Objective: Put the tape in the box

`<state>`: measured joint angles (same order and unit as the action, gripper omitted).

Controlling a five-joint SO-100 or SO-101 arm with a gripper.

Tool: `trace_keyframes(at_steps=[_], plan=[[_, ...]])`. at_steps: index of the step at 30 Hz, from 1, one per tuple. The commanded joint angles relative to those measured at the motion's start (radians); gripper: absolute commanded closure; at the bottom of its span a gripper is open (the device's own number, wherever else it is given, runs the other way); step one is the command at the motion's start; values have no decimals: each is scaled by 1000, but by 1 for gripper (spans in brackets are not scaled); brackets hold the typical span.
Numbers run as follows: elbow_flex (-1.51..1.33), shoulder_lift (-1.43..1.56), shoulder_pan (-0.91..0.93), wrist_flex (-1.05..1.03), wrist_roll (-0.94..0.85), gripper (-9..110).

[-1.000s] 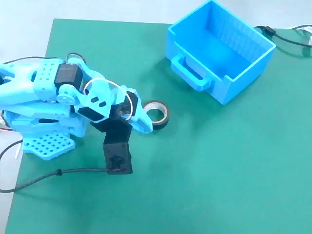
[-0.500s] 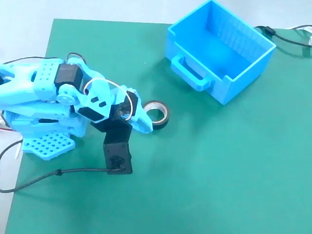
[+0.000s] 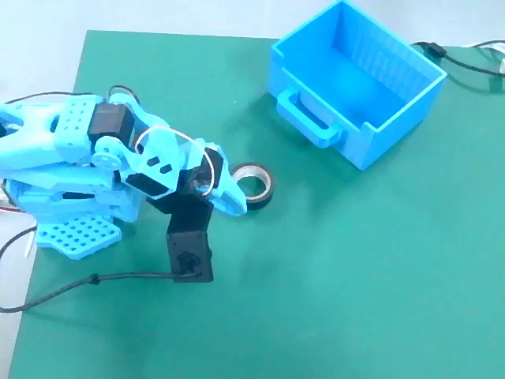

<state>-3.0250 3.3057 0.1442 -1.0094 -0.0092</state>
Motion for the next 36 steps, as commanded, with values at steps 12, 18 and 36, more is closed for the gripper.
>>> trace_keyframes(at_steps=[12, 18, 36], plan=[[250, -160, 3, -61, -21, 102], [502, -411, -34, -149, -32, 102], [744, -802, -245, -394, -110, 100]])
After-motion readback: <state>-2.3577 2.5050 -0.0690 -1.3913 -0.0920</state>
